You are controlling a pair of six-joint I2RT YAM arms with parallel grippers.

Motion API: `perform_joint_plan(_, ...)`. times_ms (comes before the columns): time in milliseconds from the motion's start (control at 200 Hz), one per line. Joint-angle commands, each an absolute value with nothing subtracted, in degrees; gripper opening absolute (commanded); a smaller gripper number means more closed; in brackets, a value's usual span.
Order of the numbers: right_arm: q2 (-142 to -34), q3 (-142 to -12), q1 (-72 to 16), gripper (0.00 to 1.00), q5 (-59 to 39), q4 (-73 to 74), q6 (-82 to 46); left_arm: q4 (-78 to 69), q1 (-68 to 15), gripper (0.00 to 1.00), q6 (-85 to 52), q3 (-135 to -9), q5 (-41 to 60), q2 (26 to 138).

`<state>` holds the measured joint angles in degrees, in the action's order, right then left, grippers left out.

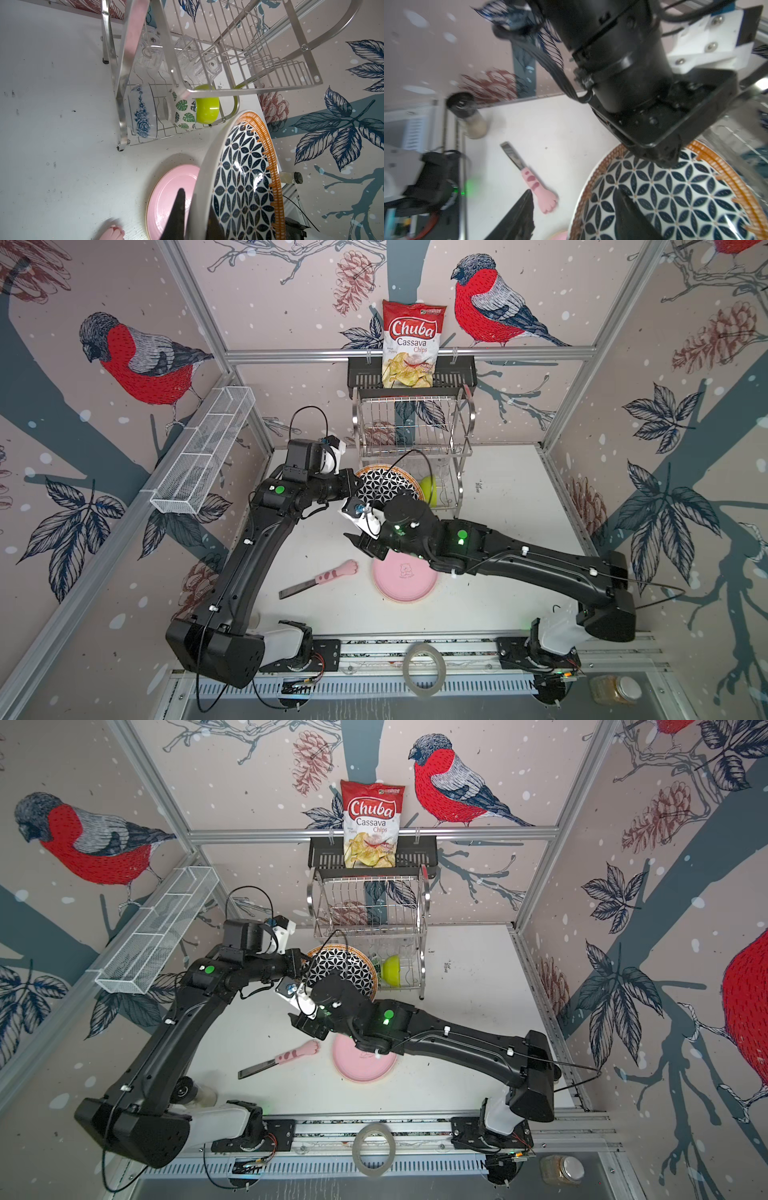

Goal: Unload the mixed dishes from the dish rack

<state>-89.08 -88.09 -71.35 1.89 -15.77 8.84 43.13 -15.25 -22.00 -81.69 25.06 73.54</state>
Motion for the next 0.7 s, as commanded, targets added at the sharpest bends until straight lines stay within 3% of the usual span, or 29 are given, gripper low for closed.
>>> perform_joint_plan(0, -85.47, -85.57, -66.07, 0.63, -23.33, -8.24, -1.31, 38.56, -15.28, 0.00, -21.97, -81.32, 27.70, 73.12)
perform_joint_plan(150, -79.31, -78.95, -57.68, 0.63, -31.07, -0.10, -9.92, 37.99, -15.28, 0.00, -21.34, -81.04, 28.22, 73.29)
perform_joint_plan(440, -74.27, -73.75, -43.84, 0.62, -22.54, -7.85, -14.63, 37.91, -15.23, 0.00, -20.23, -81.04, 27.95, 73.47)
perform_joint_plan(695, -75.29, -71.64, -41.04, 0.55, -15.65, -16.17, -13.56, 38.53, -15.22, 0.00, -19.28, -81.28, 26.65, 73.26)
